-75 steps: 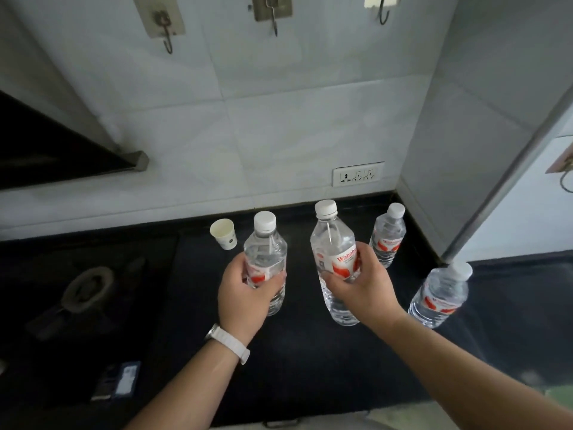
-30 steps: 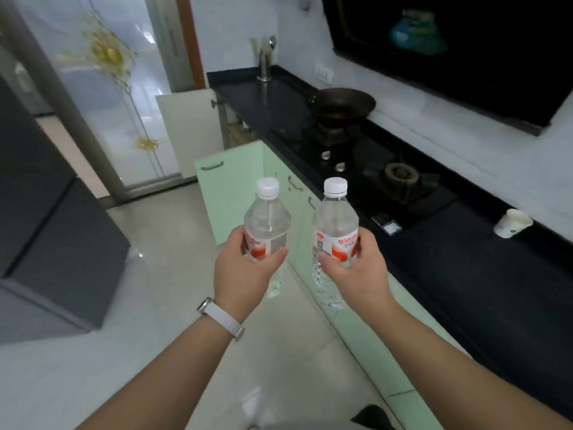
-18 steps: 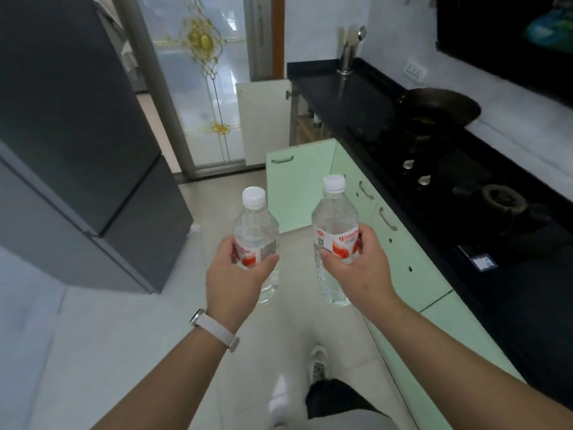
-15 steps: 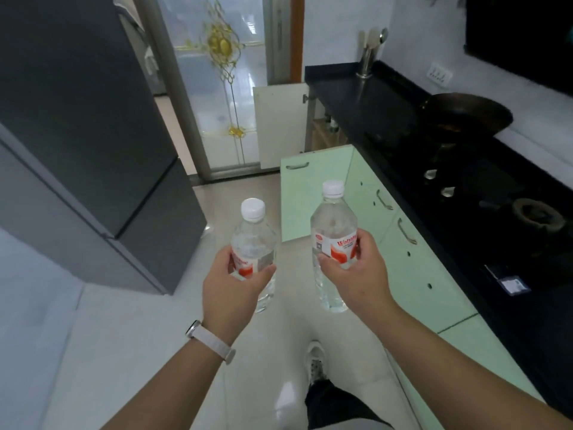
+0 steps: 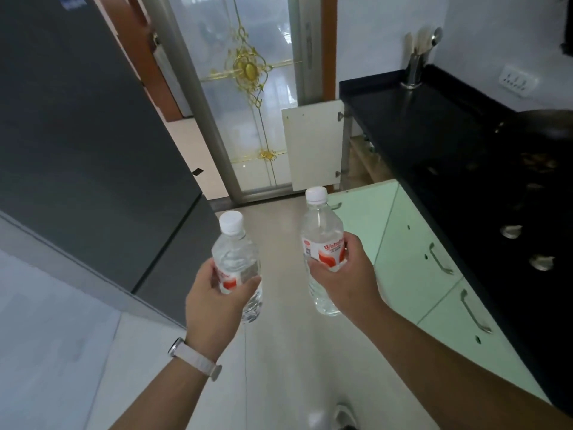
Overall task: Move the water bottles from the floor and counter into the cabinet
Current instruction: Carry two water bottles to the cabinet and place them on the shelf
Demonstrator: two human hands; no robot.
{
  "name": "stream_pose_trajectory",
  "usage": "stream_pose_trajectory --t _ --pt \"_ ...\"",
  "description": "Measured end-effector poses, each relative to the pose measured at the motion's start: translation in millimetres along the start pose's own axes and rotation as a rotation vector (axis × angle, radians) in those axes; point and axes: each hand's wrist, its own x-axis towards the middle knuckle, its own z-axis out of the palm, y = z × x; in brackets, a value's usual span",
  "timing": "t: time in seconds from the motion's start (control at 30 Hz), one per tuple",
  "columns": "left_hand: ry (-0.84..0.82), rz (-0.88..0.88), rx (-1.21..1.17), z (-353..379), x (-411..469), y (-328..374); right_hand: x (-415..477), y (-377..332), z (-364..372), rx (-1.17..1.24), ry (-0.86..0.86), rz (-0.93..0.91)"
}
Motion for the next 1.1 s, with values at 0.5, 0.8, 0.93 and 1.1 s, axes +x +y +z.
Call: stream_pose_trajectory --t 0.5,0.8,0.93,1.1 --pt "0.018 -0.054 -0.128 22 191 -32 160 -14 101 -0.107 -0.018 0.032" --pt "-0.186 -0.030 -0.228 10 384 -64 261 -52 199 -0.187 0.177 0.119" --pt "-0.244 -0.026 -0.234 11 447 -69 294 -65 229 -0.192 0.238 0.113" --pt "-0.315 0.037 -0.215 22 494 -65 326 -72 246 -0.207 0.315 0.137"
